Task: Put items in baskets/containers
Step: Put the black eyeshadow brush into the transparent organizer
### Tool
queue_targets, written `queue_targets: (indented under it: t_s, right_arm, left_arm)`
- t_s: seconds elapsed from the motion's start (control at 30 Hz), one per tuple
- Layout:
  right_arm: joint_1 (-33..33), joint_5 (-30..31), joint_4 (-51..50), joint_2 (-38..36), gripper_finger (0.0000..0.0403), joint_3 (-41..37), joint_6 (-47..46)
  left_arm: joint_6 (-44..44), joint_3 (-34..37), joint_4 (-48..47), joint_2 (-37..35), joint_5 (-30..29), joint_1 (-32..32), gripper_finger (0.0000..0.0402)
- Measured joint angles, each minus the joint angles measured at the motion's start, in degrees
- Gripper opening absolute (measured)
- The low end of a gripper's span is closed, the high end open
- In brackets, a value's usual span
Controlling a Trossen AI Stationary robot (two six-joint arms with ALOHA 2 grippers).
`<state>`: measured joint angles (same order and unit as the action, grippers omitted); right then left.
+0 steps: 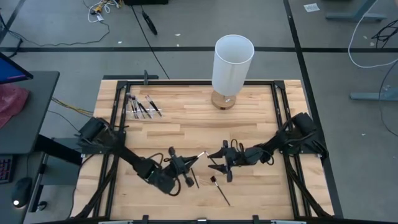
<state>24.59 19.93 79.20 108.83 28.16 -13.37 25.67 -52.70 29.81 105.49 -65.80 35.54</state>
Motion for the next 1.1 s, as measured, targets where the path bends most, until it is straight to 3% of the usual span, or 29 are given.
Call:
queue_targets:
  t_s: [0.13,0.33,0.43,0.57,0.7,0.87,1.1]
  right_arm:
    - [-0.14,3.22,2.82,1.45,0.0224,1.14,-3.84]
    - [-0.68,9.02,4.96,0.91,0.0218,1.60,-7.46]
    - [-1.94,7.15,5.49,0.93,0.0208,1.84,-8.93]
    - [-3.15,-0.72,5.63,0.94,0.0197,4.15,-8.44]
    - [-3.20,-1.99,5.19,0.93,0.0184,6.44,-6.51]
    - [-3.20,-1.95,5.02,0.93,0.0148,7.11,-5.01]
    - [-3.18,-1.76,4.03,0.93,0.0049,7.11,-4.44]
  left_arm:
    - [-6.84,0.02,4.73,0.00,1.60,-1.59,0.0013]
    - [-11.94,0.04,8.47,0.00,4.16,-2.05,0.0014]
    - [-12.91,0.04,9.43,-0.02,4.19,-2.04,0.0014]
    - [-13.32,0.04,9.30,-0.04,4.24,-2.06,0.0016]
    - [-13.99,0.04,9.35,-0.04,4.31,-2.06,0.0015]
    - [-14.06,0.04,9.40,-0.04,4.55,-2.04,0.0017]
    - [-13.85,0.04,9.50,-0.04,4.86,-2.00,0.0020]
